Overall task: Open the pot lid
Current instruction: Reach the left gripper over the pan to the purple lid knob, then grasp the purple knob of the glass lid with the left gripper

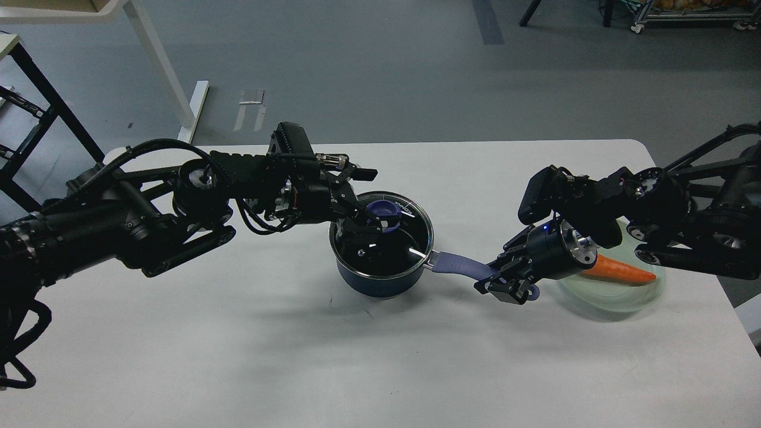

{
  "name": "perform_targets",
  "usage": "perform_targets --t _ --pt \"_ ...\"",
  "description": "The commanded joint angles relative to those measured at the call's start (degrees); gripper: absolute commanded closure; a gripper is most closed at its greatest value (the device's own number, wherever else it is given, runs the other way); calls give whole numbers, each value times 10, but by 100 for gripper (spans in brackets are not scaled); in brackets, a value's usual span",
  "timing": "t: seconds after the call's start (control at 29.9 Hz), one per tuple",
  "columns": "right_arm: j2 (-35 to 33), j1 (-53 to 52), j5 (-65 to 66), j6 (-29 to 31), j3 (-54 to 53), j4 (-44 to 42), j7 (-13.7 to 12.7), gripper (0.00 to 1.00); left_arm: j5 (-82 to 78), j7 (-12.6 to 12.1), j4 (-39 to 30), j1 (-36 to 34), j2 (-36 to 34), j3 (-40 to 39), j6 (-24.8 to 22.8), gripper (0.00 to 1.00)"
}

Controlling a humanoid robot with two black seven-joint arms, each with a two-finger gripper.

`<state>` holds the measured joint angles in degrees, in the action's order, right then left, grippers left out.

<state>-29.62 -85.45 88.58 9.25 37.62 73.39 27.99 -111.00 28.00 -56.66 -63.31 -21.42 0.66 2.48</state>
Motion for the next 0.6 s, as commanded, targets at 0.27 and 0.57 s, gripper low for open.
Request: perform_targets --t 0.27,0.57 --pt "1 3 -1 0 -1 -2 0 68 0 0 1 16 2 16 0 1" --pt "1 0 -2 0 -1 -2 0 68 2 0 1 23 2 15 0 1"
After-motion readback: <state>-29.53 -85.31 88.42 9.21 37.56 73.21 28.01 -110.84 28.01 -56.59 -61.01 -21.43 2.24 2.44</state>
